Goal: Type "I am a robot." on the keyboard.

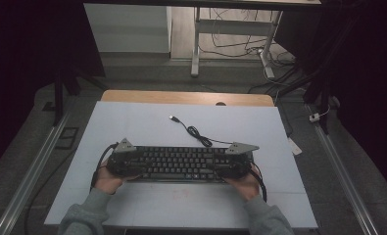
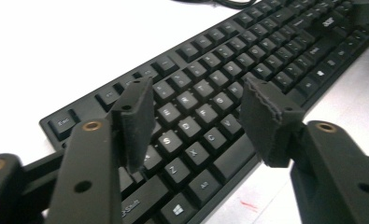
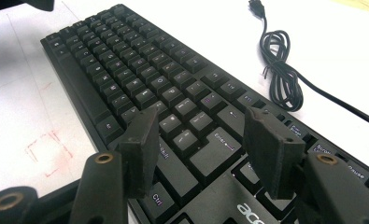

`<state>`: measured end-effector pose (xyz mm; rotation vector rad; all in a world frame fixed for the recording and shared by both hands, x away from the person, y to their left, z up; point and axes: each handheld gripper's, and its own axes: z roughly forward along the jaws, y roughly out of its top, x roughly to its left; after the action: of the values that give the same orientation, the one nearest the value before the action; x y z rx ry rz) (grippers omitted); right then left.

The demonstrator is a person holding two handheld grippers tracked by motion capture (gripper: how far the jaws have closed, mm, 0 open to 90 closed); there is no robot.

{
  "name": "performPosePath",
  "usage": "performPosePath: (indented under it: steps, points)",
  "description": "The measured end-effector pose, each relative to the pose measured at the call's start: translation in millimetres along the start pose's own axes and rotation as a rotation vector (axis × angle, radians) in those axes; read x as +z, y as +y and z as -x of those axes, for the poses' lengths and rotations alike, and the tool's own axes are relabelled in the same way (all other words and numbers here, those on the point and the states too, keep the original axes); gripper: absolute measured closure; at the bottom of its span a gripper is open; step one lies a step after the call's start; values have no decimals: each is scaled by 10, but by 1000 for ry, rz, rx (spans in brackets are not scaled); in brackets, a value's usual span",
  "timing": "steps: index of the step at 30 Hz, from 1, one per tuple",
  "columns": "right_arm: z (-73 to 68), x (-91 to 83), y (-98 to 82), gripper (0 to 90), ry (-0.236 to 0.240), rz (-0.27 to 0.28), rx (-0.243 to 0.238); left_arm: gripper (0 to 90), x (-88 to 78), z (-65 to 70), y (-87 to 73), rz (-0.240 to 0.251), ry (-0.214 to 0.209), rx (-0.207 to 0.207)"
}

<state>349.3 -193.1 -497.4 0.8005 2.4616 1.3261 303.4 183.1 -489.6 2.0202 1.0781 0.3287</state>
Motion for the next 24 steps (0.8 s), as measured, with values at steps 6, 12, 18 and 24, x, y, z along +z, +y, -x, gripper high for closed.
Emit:
performPosePath:
  steps: [6, 12, 18, 24]
  points:
    - [-8, 14, -3, 460, 6, 2, 1, 609, 27, -67, -42, -9, 20, -28]
    - [-11, 18, -3, 459, 4, -2, -2, 885, 83, -94, -56, -33, -1, -33]
    - [-16, 27, -2, 459, 0, -7, -5, 888, 151, -54, -62, -75, -3, -2]
    - [-18, 27, -2, 459, 1, -10, -8, 888, 204, -64, -87, -115, 23, 2]
